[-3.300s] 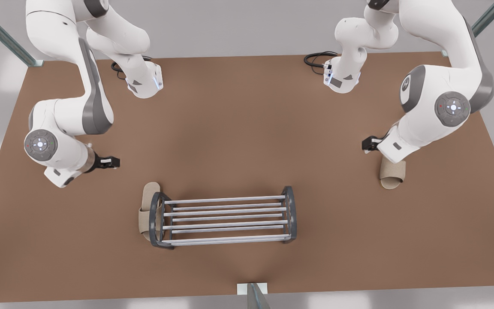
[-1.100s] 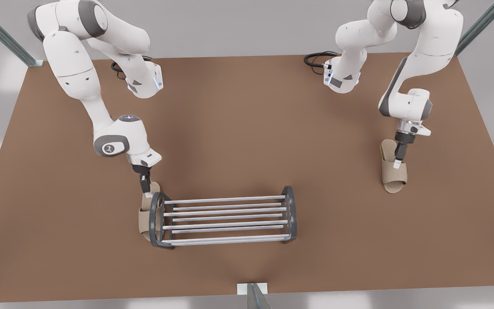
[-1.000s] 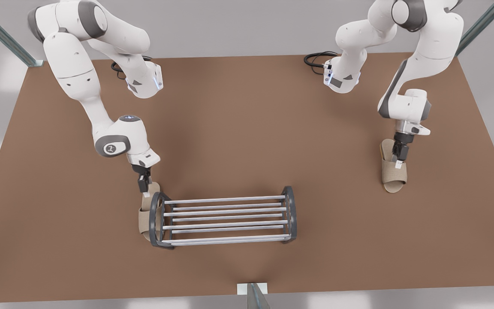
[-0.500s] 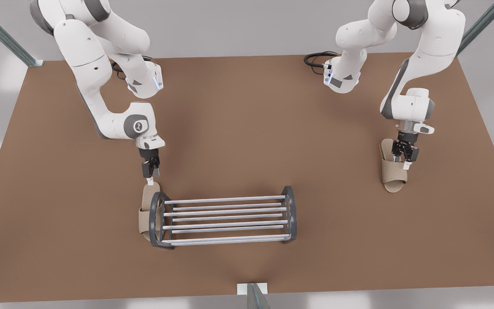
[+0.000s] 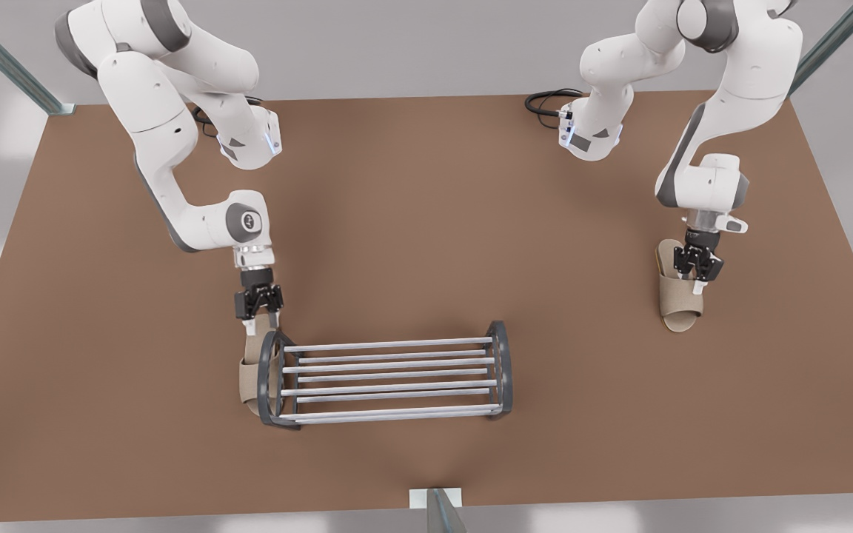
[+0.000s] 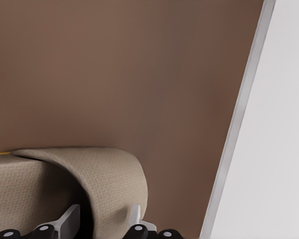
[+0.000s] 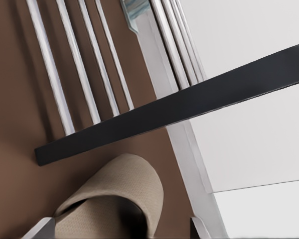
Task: Place the right shoe on the shoe rack with the right arm, and place the left shoe on the shoe rack with the left arm
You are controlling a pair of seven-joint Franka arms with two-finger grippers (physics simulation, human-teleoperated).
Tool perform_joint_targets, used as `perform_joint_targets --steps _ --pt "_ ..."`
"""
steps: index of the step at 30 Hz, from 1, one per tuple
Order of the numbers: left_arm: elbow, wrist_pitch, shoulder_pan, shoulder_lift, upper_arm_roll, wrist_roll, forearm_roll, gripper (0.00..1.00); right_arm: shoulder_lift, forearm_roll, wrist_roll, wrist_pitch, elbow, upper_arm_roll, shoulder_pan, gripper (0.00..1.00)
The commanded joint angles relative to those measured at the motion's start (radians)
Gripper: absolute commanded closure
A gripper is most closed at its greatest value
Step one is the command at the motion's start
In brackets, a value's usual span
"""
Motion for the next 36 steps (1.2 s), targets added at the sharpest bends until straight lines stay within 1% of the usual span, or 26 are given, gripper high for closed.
perform_joint_targets --steps 1,4,5,6,8,9,10,13,17,18,19,22,24,25,26,27,28,29,31,33,35,36 --pt "0.001 0.000 0.000 0.001 0.000 -0.118 0.000 0.39 0.000 -0.019 0.046 -0.033 0.000 -0.003 -0.001 0.00" --pt "0.001 0.002 0.000 0.005 -0.013 -0.118 -0.001 0.40 0.006 -0.007 -0.152 -0.028 0.001 -0.009 -0.015 0.00" --pt "0.003 0.002 0.000 0.007 -0.013 -0.118 -0.001 0.48 0.008 -0.007 -0.193 -0.028 0.001 -0.009 -0.015 0.00" --pt "0.003 0.002 0.000 0.007 -0.013 -0.118 -0.001 0.48 0.009 0.003 -0.265 -0.037 0.001 -0.009 -0.017 0.00" --pt "0.003 0.002 0.000 0.007 -0.013 -0.118 -0.001 0.48 0.028 0.001 -0.293 -0.040 0.006 -0.015 -0.017 0.00" --pt "0.003 0.002 0.000 0.007 -0.013 -0.118 -0.001 0.52 0.046 0.001 -0.294 -0.059 0.014 -0.024 -0.015 0.00" --pt "0.003 0.002 0.000 0.007 -0.013 -0.118 -0.001 0.54 0.065 0.000 -0.294 -0.082 0.014 -0.024 -0.014 0.00" --pt "0.037 0.002 0.000 0.007 -0.011 -0.109 0.002 0.53 0.091 -0.017 -0.296 -0.083 0.061 -0.043 -0.012 0.00" --pt "0.072 0.036 0.000 -0.024 -0.031 -0.106 0.016 0.54 0.104 -0.020 -0.297 -0.082 0.096 -0.043 -0.009 0.00" --pt "0.080 0.086 0.000 -0.045 -0.054 -0.115 0.014 0.68 0.120 -0.020 -0.299 -0.080 0.109 -0.043 -0.004 0.00" --pt "0.092 0.115 0.000 -0.053 -0.065 -0.118 0.013 0.79 0.124 -0.020 -0.304 -0.080 0.115 -0.043 -0.004 0.00" --pt "0.096 0.206 -0.001 -0.097 -0.115 -0.176 0.013 0.79 0.154 -0.025 -0.305 -0.077 0.146 -0.044 -0.003 0.00" --pt "0.096 0.246 -0.003 -0.123 -0.123 -0.198 0.013 0.79 0.158 -0.036 -0.336 -0.073 0.172 -0.079 0.014 0.00" --pt "0.096 0.287 -0.009 -0.156 -0.149 -0.241 0.014 0.79 0.164 -0.036 -0.336 -0.080 0.173 -0.081 0.020 0.00" --pt "0.096 0.327 -0.024 -0.231 -0.264 -0.345 0.016 0.79 0.169 -0.033 -0.334 -0.082 0.190 -0.132 0.069 0.00" --pt "0.096 0.336 -0.035 -0.342 -0.332 -0.466 0.019 0.79 0.169 -0.028 -0.334 -0.080 0.190 -0.133 0.069 0.00" --pt "0.115 0.379 -0.072 -0.424 -0.381 -0.500 0.045 0.79 0.172 -0.028 -0.334 -0.080 0.189 -0.132 0.068 0.00" --pt "0.219 0.437 -0.089 -0.441 -0.457 -0.555 0.046 0.79 0.181 -0.026 -0.336 -0.082 0.190 -0.127 0.066 0.00" --pt "0.443 0.534 -0.147 -0.355 -0.543 -0.569 0.045 0.79 0.190 -0.022 -0.327 -0.080 0.199 -0.126 0.069 0.00" --pt "0.653 0.714 -0.296 -0.240 -0.553 -0.569 0.048 0.79 0.213 -0.020 -0.327 -0.073 0.264 -0.129 0.100 0.00" --pt "0.793 0.812 -0.415 -0.154 -0.553 -0.569 0.065 0.79 0.223 -0.023 -0.327 -0.068 0.297 -0.132 0.117 0.00" --pt "0.820 0.826 -0.463 -0.122 -0.553 -0.568 0.094 0.79 0.223 -0.023 -0.328 -0.070 0.307 -0.132 0.117 0.00"
